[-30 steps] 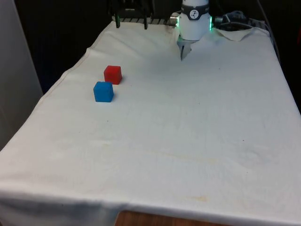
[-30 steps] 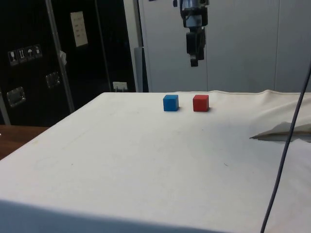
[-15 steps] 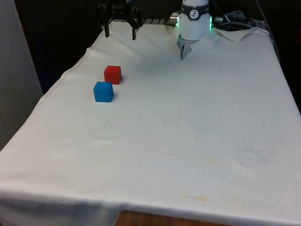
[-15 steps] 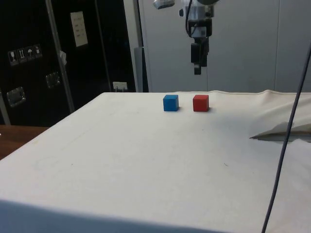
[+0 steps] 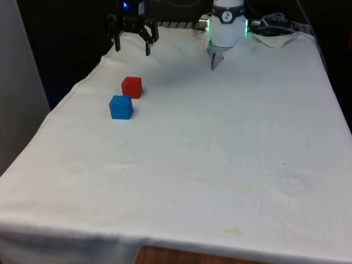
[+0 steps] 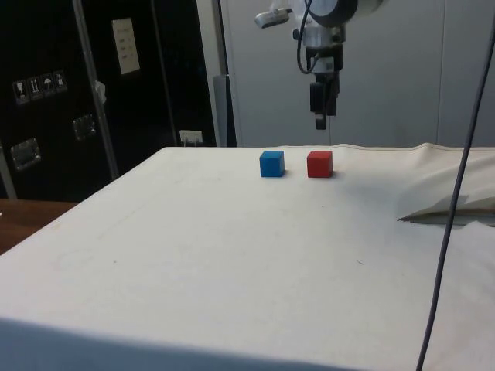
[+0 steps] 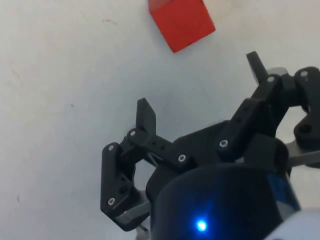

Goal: Stack the two cubes.

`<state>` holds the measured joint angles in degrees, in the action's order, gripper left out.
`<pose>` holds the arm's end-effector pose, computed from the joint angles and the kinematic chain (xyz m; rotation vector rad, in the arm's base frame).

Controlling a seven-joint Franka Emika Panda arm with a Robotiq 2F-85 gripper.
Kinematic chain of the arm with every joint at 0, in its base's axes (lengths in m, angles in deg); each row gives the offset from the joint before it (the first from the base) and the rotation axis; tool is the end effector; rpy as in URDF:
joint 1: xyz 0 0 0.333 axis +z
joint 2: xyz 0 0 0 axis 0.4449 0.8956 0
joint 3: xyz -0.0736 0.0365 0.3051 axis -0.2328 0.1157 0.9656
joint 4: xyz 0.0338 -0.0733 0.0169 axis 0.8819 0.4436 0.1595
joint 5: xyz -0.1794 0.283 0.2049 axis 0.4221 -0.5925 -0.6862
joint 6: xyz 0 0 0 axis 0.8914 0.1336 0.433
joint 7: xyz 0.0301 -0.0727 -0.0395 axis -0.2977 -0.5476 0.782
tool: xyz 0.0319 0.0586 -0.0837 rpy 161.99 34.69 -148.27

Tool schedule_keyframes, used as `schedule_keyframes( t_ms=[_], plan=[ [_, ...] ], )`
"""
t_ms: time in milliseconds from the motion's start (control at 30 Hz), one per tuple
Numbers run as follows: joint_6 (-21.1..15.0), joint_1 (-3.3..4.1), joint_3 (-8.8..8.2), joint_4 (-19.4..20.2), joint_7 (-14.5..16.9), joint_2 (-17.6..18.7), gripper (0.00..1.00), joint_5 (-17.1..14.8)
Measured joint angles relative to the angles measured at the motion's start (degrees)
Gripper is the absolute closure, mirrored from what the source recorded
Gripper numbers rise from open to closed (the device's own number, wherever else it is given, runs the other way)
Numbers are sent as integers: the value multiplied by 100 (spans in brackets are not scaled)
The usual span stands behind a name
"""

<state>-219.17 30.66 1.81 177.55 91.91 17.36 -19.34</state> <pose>0.4020 -0.2488 0.2751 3.0528 -0.1089 0.0334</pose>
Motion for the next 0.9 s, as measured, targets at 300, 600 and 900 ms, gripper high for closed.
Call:
schedule_keyframes(
  t_ms=[300,600,900],
  plan=[
    [-286,6,23,-6,183,309,0,-344],
    [-550,17,126,0,183,647,0,-521],
    [-773,17,218,-34,195,945,0,-659]
  ],
)
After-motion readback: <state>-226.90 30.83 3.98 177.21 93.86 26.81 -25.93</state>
